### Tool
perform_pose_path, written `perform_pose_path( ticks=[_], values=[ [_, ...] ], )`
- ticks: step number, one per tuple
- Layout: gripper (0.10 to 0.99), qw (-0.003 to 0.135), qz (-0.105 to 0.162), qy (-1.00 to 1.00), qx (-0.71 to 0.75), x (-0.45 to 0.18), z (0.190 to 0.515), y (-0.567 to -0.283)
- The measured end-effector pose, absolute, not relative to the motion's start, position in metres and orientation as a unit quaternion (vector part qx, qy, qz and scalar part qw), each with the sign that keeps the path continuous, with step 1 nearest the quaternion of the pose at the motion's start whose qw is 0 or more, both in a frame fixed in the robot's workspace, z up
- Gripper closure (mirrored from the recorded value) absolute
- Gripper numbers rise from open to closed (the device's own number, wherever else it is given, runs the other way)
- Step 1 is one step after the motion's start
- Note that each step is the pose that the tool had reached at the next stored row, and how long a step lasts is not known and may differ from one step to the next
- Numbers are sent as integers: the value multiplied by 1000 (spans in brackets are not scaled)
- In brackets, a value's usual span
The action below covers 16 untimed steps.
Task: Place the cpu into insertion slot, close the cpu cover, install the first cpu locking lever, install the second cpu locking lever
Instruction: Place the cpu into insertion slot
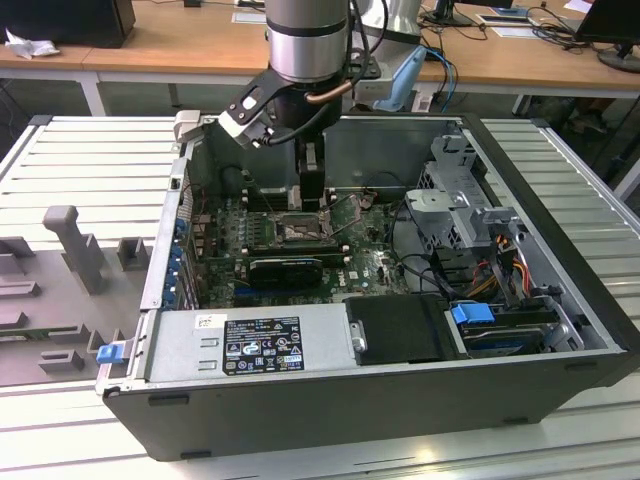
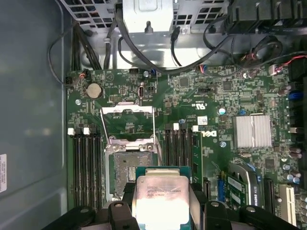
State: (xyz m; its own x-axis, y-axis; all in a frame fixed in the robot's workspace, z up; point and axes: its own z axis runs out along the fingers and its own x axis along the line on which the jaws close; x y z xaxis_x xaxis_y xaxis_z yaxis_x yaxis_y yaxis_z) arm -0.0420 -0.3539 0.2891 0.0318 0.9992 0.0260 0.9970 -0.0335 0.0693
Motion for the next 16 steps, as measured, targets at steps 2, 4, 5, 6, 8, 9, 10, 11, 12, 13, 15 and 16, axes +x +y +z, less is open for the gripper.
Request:
perform_pose_path(
  ticks=[2,4,5,6,8,9,10,11,12,13,15,16],
  values=[
    [557,15,34,705,708,-42,285,-353],
    [557,15,34,712,701,-42,281,-353],
    [557,15,34,712,701,-42,279,-353],
    [557,15,34,712,701,-42,278,-353],
    [557,15,33,712,701,-42,274,-352],
    [557,15,33,712,701,-42,273,-352],
    [557,16,34,712,701,-42,272,-352],
    [557,16,34,712,701,-42,272,-352],
    [557,17,35,712,701,-42,270,-352],
    [557,18,36,712,701,-42,270,-352],
    [557,18,36,712,701,-42,268,-352],
    [557,18,36,712,701,-42,267,-352]
  ],
)
